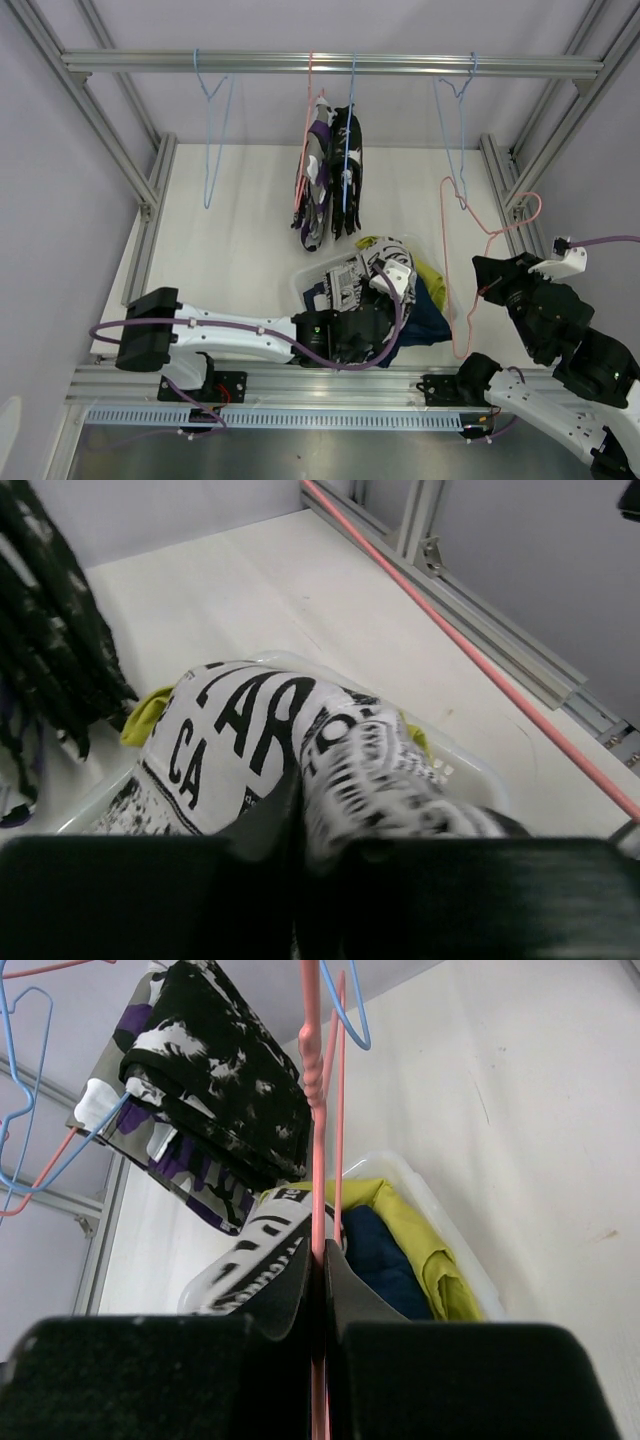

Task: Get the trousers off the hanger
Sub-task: Place the trousers in the bin.

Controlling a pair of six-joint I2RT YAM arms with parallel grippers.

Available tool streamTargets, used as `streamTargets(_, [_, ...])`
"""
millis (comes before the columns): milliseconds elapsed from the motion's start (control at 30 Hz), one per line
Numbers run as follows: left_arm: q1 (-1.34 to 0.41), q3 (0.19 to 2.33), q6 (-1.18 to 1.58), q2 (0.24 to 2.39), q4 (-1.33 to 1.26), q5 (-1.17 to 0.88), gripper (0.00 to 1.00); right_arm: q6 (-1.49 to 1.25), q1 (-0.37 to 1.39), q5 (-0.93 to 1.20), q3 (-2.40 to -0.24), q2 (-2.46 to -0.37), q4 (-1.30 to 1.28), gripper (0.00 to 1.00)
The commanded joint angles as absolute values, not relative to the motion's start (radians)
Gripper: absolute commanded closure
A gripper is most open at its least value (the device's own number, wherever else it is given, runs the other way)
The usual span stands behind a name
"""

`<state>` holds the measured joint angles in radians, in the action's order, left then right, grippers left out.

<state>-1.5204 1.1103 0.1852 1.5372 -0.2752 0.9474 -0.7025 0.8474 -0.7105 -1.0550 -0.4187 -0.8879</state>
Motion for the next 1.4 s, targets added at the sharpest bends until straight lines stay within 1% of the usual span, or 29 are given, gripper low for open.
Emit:
streamTargets(0, [-1.529, 1.21, 0.275, 1.59, -0.339, 0.876, 0.68, -0.695, 0.853, -0.744, -1.098, -0.411, -0.882, 1.0])
streamTargets(33, [-1.535, 1.242, 0.272, 1.604, -0.328, 0.877, 0.61, -0.692, 0.853, -0.745, -1.101, -0.411, -0.884, 1.0])
streamTargets(67, [-1.546, 1.25, 0.267, 1.612, -0.315, 0.88, 0.46, -0.69, 0.854, -0.747, -1.103, -0.411, -0.887, 1.0])
streamTargets(100, [-1.552, 1.265, 0.259, 1.618, -0.311, 0.877, 0.36, -0.689, 0.854, -0.749, -1.106, -0.413, -0.89, 1.0])
streamTargets(133, [-1.558, 1.279, 0.244, 1.623, -0.31, 0.874, 0.29, -0.686, 0.854, -0.75, -1.112, -0.411, -0.891, 1.0])
streamTargets(167, [-1.571, 1.284, 0.235, 1.621, -0.298, 0.873, 0.18, -0.683, 0.853, -0.753, -1.114, -0.411, -0.891, 1.0])
streamTargets(233, [-1.581, 1.304, 0.216, 1.609, -0.285, 0.874, 0.1, -0.681, 0.854, -0.758, -1.123, -0.41, -0.894, 1.0])
streamTargets(267, [-1.589, 1.31, 0.21, 1.605, -0.269, 0.874, 0.04, -0.681, 0.854, -0.759, -1.126, -0.41, -0.896, 1.0])
streamTargets(300, [-1.594, 1.318, 0.207, 1.597, -0.258, 0.876, 0.02, -0.681, 0.856, -0.759, -1.129, -0.408, -0.897, 1.0])
streamTargets(467, [-1.637, 1.319, 0.144, 1.51, -0.232, 0.903, 0.01, -0.675, 0.859, -0.768, -1.152, -0.405, -0.905, 1.0])
streamTargets(633, [-1.646, 1.287, 0.167, 1.399, -0.137, 0.929, 0.0, -0.669, 0.865, -0.787, -1.183, -0.396, -0.919, 1.0])
streamTargets(733, [-1.631, 1.24, 0.156, 1.364, -0.144, 0.965, 0.01, -0.667, 0.87, -0.79, -1.195, -0.393, -0.928, 1.0])
streamTargets(800, [-1.597, 1.198, 0.208, 1.359, -0.12, 0.942, 0.0, -0.67, 0.871, -0.792, -1.195, -0.39, -0.931, 1.0])
streamTargets(867, [-1.56, 1.174, 0.225, 1.367, -0.155, 0.908, 0.0, -0.673, 0.876, -0.796, -1.189, -0.388, -0.937, 1.0])
streamTargets(1067, [-1.445, 1.046, 0.379, 1.479, -0.209, 0.838, 0.01, -0.676, 0.882, -0.807, -1.177, -0.374, -0.971, 1.0])
streamTargets(1167, [-1.375, 0.997, 0.527, 1.581, -0.212, 0.743, 0.01, -0.686, 0.887, -0.821, -1.166, -0.35, -1.003, 1.0])
streamTargets(1233, [-1.368, 1.006, 0.572, 1.652, -0.204, 0.715, 0.01, -0.693, 0.891, -0.84, -1.16, -0.327, -1.022, 1.0])
streamTargets(1267, [-1.37, 1.031, 0.589, 1.717, -0.183, 0.709, 0.01, -0.698, 0.899, -0.845, -1.161, -0.322, -1.038, 1.0])
streamTargets(1367, [-1.379, 1.066, 0.664, 1.807, -0.1, 0.66, 0.01, -0.712, 0.913, -0.868, -1.184, -0.311, -1.066, 1.0])
